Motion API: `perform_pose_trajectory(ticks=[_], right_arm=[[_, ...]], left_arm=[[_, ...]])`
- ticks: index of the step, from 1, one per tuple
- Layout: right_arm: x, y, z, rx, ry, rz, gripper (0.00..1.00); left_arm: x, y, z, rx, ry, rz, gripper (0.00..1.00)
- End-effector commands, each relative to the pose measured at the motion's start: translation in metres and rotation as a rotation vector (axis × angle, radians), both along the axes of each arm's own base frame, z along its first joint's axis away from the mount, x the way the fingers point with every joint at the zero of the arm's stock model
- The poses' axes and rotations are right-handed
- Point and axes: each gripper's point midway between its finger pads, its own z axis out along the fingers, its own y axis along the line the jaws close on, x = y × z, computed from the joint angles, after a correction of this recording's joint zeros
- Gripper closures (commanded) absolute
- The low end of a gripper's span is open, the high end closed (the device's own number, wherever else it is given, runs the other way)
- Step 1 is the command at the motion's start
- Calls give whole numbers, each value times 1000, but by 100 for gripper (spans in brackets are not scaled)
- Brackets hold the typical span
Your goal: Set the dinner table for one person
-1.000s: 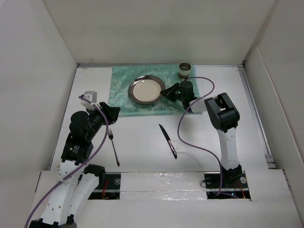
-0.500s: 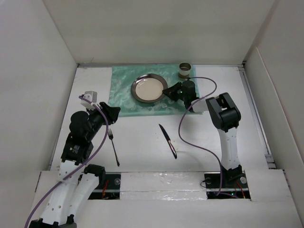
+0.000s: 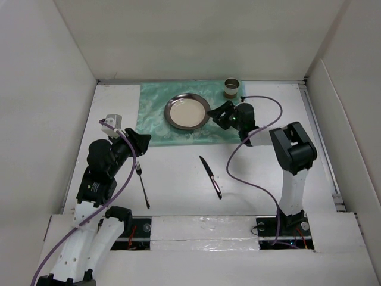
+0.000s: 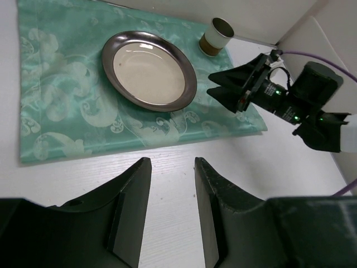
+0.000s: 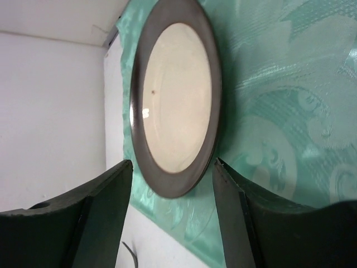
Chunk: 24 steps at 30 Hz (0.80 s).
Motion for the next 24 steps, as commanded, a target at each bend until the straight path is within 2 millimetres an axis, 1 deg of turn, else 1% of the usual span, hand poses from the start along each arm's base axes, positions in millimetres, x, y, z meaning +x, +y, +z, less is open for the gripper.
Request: perform_pose_trajectory(ticks=[1,2,3,4,5,6,7,8,9,10,11,12,13,14,15,16,17,18,19,20,21,22,23,24], right_arm=[[-9,-11,35,-40,-132,-8,35],[-17,-16,37,-57,-142,-12,36],[-22,-18,27,-75,-130,-8,40],[-32,-15,40,-75,-161,8,46],[-38,-18,42,-96,-179,13,56],[-58,-13,31,-120,-167,43,87],[-70,-12,50,-130,-207,54,98],[-79,-14,51,-189,-240,64,100],[-91,-11,53,-224,-258,92,100],[-115,-3,37,-285,-216,153,100],[-126,-5,61,-346,-300,154,100],[-140,-4,62,-399,-311,173,100],[-161,-9,44,-488,-251,206,100],[-177,-7,65,-555,-327,188,100],[-191,-8,66,-593,-335,198,100],[-206,-15,55,-650,-293,213,97],[-221,-15,50,-685,-290,227,88],[-230,-19,54,-688,-294,229,67],[-244,-28,36,-744,-223,265,60],[-250,-31,33,-763,-205,277,55],[-260,-28,28,-772,-202,317,46],[-270,-30,17,-808,-169,369,43],[-288,-18,6,-864,-127,479,42],[-299,-12,5,-913,-124,506,42]], left_arm=[[2,2,15,1,-61,5,66],[2,2,15,2,-61,7,67],[2,2,15,2,-63,4,69],[1,1,15,-1,-65,2,71],[0,2,16,-2,-71,2,74],[1,3,17,-1,-73,10,89],[1,4,16,1,-65,14,99],[2,4,15,4,-62,19,100],[1,3,14,4,-60,13,100],[0,3,15,1,-65,10,100],[0,3,15,-1,-65,10,100],[1,4,15,0,-63,16,100],[2,4,13,3,-55,21,100],[4,5,12,5,-49,24,100],[3,2,12,2,-46,10,96],[3,1,12,0,-47,1,93],[2,0,13,-3,-51,-5,90],[2,-1,13,-4,-54,-6,86],[3,-1,13,-4,-51,-6,85],[4,0,10,0,-39,0,85],[4,-1,11,-1,-39,-6,84],[4,-2,11,-3,-42,-12,83],[3,-3,12,-4,-45,-20,81],[5,-3,10,-2,-37,-15,80]])
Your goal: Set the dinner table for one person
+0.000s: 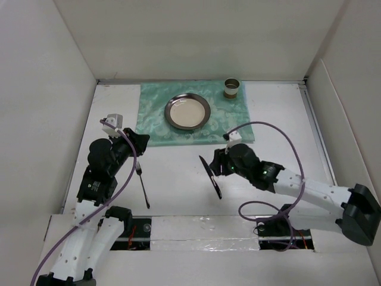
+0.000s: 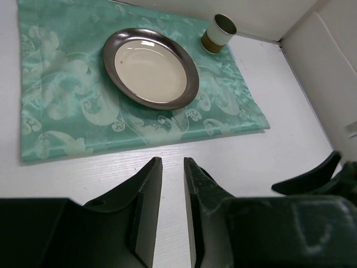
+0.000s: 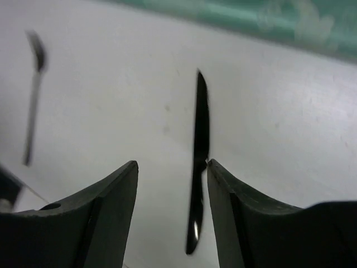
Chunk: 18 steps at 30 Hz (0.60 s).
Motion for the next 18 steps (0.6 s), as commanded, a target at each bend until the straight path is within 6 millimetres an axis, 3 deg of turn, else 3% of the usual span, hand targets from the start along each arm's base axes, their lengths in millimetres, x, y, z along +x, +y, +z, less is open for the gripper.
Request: perform_pose_trajectory(ticks=[1,5,11,18], right_arm=[[-39,-14,-58,-326,132,75,42],[-45,-18,-82,-473,146,42,42],[-37,-10,-89,-478,138,26,44],[-36,1,-114,-525,173,64,47]], left_arm=[[4,-3,13,-10,-45,-16,80],[2,-5,13,-10,-48,-31,79],[2,-4,13,-7,-46,-25,78],[2,-4,12,-7,-43,-27,78]])
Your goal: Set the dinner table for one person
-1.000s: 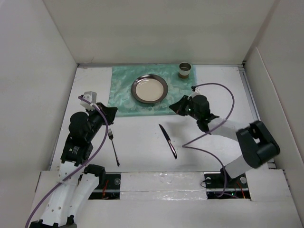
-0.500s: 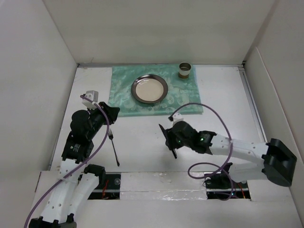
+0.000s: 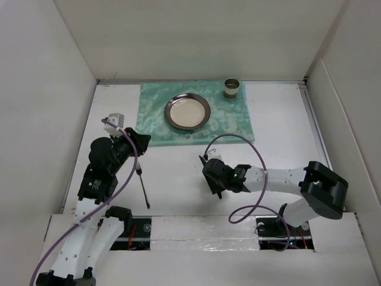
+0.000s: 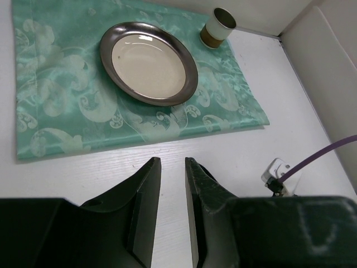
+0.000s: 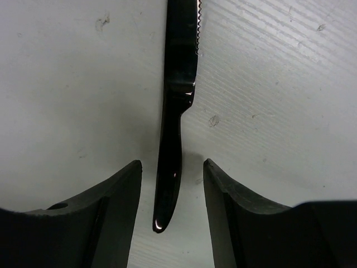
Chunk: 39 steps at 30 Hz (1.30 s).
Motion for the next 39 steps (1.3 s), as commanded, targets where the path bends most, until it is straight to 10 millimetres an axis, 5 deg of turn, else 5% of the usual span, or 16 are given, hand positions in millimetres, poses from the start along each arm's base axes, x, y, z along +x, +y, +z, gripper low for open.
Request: perform_pose_trajectory(ticks=[1,7,10,18,24,34,39], right_arm=[[10,13,1,2,-24,13,48],[19,18,-12,0,-30,1,54],[20,22,-17,19,-17,5,70],[20,14,-26,23,-9,-20,57],[20,8,-33,5,3,-26,65],[14,5,-25,19,8,-43,96],[20,6,10,97,-54,-84,100]], left_arm=[[2,0,17,-7,-61,-4,78],[2,0,17,-7,-60,-1,78],[2,-1,15,-5,-54,-7,78],[1,1,17,-5,-63,2,78],[2,2,18,-3,-66,9,78],[2,4,18,-1,-67,15,78],[3,3,18,1,-64,12,79]])
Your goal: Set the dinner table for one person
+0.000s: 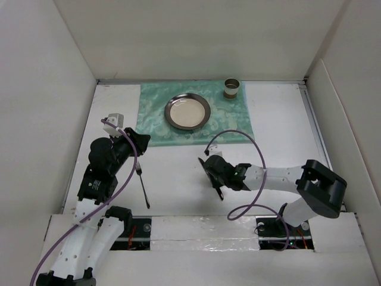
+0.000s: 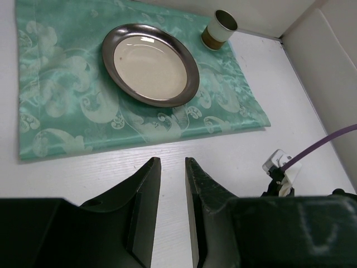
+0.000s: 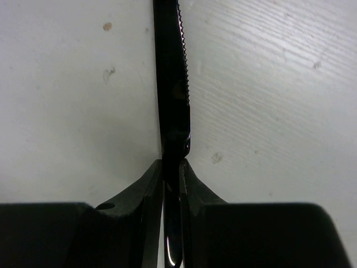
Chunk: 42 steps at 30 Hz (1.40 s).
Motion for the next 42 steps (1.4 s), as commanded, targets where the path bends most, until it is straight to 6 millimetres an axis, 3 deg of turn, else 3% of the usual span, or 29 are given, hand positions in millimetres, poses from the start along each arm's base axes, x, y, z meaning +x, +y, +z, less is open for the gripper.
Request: perform_pose_trajectory(ticks=[1,7,11,15,16,18,19,25,26,27,29,30,34,35,37,42], right_arm=[[-2,-7,22,29,-31,-27,100],[6,-6,61,85,-98,-43,100],[27,-9,85,131,-140,-62,100],[70,-17,112,153,-207,-95,100],[91,-20,124,161,-226,-129,100],[115,-25,133,155,-260,-141,100],[128,-22,148,175,-285,-147,100],[210,-44,140,146,-282,-235,100],[225,-41,150,176,-297,-245,100],[239,-50,129,152,-249,-275,100],[252,-48,122,157,-231,-299,100],[269,-55,116,154,-237,-336,100],[303,-52,106,217,-210,-384,100],[303,-52,95,206,-193,-392,100],[320,-56,87,204,-187,-413,100],[341,-61,73,192,-163,-434,100]], left_arm=[[2,1,18,-2,-61,0,79],[1,1,18,-3,-63,-1,79],[3,1,16,-2,-57,4,79],[1,0,18,-7,-65,-7,79],[2,0,18,-7,-63,-4,79],[1,0,17,-4,-59,-4,79],[1,0,17,-5,-61,-7,79],[0,0,18,-7,-67,-8,79],[-1,0,18,-7,-68,-8,79],[-1,0,18,-7,-68,-7,79],[0,-2,17,-5,-62,-10,79],[0,-2,16,-4,-58,-12,79],[0,-4,16,-3,-57,-21,79],[0,-4,16,-2,-57,-20,79],[-1,-4,15,-3,-57,-21,79],[0,-3,14,0,-53,-10,79]])
